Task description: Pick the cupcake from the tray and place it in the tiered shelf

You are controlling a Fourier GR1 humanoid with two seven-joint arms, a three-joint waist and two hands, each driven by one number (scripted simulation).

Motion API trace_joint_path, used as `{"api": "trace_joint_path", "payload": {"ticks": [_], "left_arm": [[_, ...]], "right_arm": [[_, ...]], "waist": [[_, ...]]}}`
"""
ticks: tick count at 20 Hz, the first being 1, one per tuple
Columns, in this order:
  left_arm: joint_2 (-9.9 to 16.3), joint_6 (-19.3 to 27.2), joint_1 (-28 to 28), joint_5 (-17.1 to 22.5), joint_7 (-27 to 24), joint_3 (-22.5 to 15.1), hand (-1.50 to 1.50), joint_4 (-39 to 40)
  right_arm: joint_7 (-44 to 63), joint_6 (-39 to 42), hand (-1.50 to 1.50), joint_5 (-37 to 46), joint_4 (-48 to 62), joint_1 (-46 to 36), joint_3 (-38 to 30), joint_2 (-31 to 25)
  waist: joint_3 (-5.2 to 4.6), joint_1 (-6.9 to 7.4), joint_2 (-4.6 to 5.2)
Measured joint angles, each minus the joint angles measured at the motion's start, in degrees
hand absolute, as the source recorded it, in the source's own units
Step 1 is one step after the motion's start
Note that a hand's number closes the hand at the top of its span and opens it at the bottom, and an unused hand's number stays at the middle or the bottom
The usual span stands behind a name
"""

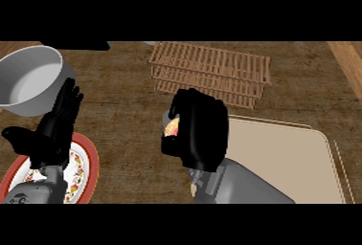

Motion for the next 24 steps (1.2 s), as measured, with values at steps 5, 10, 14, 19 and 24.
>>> {"api": "trace_joint_path", "payload": {"ticks": [5, 10, 14, 19, 24], "left_arm": [[0.5, -0.1, 0.2, 0.2, 0.4, 0.7, 0.0, -0.2], [0.3, 0.1, 0.6, -0.2, 0.6, 0.5, 0.0, -0.8], [0.1, 0.3, 0.9, -0.5, 0.7, 0.3, 0.0, -1.5], [0.3, -0.1, 1.6, -0.3, 0.1, 0.8, 0.0, -1.9], [0.6, -0.7, 1.3, 0.0, 0.4, 1.3, 0.0, -2.1]], "right_arm": [[1.4, 0.8, 1.5, 3.1, 1.4, -4.9, -3.9, 0.0], [1.7, 1.1, 1.5, 5.1, 3.2, -8.1, -7.1, 0.0], [1.7, 0.8, 1.5, 6.3, 5.3, -10.2, -9.5, 0.1], [-0.7, -1.4, 1.5, 7.3, 9.9, -11.2, -14.8, 0.2], [-3.5, -5.8, 1.5, 7.8, 16.4, -11.2, -17.7, 0.3]], "waist": [[-0.02, -0.61, -0.01], [0.01, -0.76, 0.15], [0.04, -0.77, 0.31], [0.09, -0.91, 0.63], [0.12, -0.81, 0.84]]}}
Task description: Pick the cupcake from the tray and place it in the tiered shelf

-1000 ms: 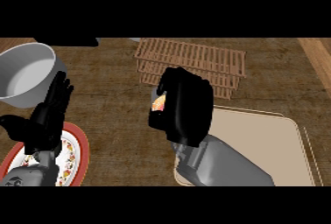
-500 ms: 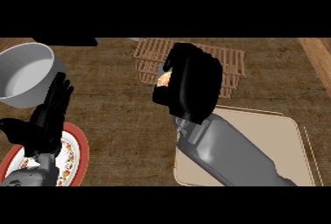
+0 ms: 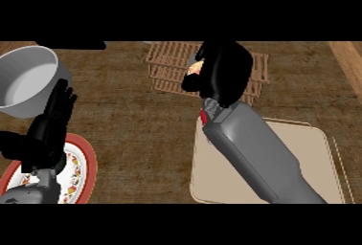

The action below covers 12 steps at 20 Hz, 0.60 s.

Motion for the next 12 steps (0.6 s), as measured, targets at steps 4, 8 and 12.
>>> {"api": "trace_joint_path", "payload": {"ticks": [4, 8, 12], "left_arm": [[-0.2, -0.3, -0.1, 0.2, 0.0, 0.2, 0.0, 0.1], [-0.7, 0.1, -1.3, -0.4, -0.1, 0.2, 0.0, 1.2], [-1.0, -0.1, -0.8, -0.7, -1.2, 0.2, 0.0, 1.7]], "right_arm": [[-2.4, -4.7, 1.5, 0.3, 5.9, -1.3, -2.4, 0.1], [-5.5, -10.4, 1.5, -0.6, 13.0, -3.5, -5.5, 0.1], [-7.6, -14.3, 1.5, -2.2, 20.4, -6.3, -7.6, 0.2]], "waist": [[0.0, 0.24, 0.13], [0.01, 0.22, 0.24], [0.0, 0.2, 0.21]]}}
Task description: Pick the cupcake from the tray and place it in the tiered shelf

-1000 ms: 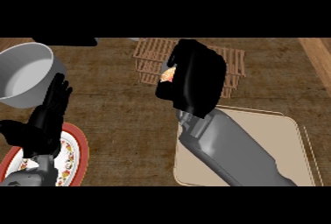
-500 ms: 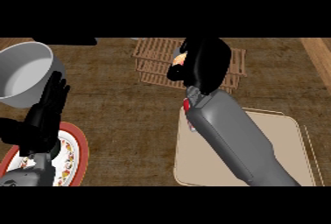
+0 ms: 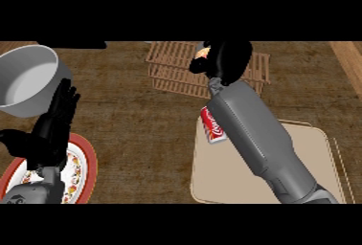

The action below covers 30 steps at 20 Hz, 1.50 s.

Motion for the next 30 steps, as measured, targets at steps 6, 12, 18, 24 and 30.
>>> {"api": "trace_joint_path", "payload": {"ticks": [6, 12, 18, 24, 30], "left_arm": [[-0.8, 0.6, -0.5, -0.9, 1.0, -0.8, 0.0, -0.7], [-0.6, -0.3, -0.8, -0.5, 0.5, 0.1, 0.0, 0.1], [-0.8, -0.6, 0.0, -0.5, 0.6, 0.4, 0.0, -0.4], [-0.3, -0.8, 1.0, -0.3, 0.7, 1.7, 0.0, -1.0], [0.0, -0.5, 2.2, -0.2, 0.6, 2.9, 0.0, -1.3]], "right_arm": [[-2.6, -7.8, -1.5, -5.0, 6.8, -2.0, -5.7, 0.1], [-10.3, -13.0, -1.5, -13.5, 14.4, -4.0, -8.5, 0.1], [-16.2, -16.9, -1.5, -18.8, 15.0, -5.9, -8.6, 0.1], [-16.2, -19.3, -1.5, -19.1, 9.2, -6.0, -9.9, -0.7], [-9.5, -17.5, -1.5, -15.5, -2.8, -0.2, -11.6, -3.8]], "waist": [[0.04, 0.29, 0.13], [0.04, 0.25, 0.11], [0.04, -0.1, -0.05], [0.01, -1.08, -0.45], [-0.01, -2.87, -1.09]]}}
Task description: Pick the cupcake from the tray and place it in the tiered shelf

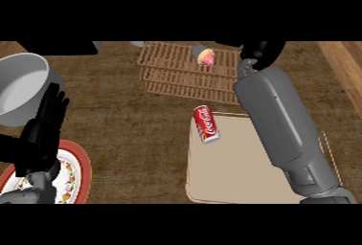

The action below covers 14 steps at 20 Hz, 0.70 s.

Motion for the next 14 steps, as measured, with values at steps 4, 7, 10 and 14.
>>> {"api": "trace_joint_path", "payload": {"ticks": [4, 7, 10, 14], "left_arm": [[0.7, -0.8, 1.2, 0.7, -0.7, 1.2, 0.0, 0.1], [0.2, -0.6, 2.2, 0.6, -0.7, 1.1, 0.0, -0.6], [0.1, -0.7, 2.6, 0.6, -0.3, 0.9, 0.0, -1.4], [-0.8, 0.1, 1.8, -0.6, 0.1, -0.2, 0.0, -1.2]], "right_arm": [[5.3, 3.1, -1.5, 2.5, -11.9, 7.3, -0.3, -1.6], [8.8, 6.4, -1.5, 3.8, -23.2, 13.9, 0.2, -2.9], [10.3, 10.0, -1.5, 2.1, -35.0, 21.7, 0.6, -5.1], [11.2, 14.2, -1.5, -0.6, -50.0, 32.2, 1.3, -7.6]], "waist": [[-0.01, -0.93, -0.28], [0.0, -1.29, -0.39], [0.01, -1.38, -0.33], [0.03, -0.97, -0.04]]}}
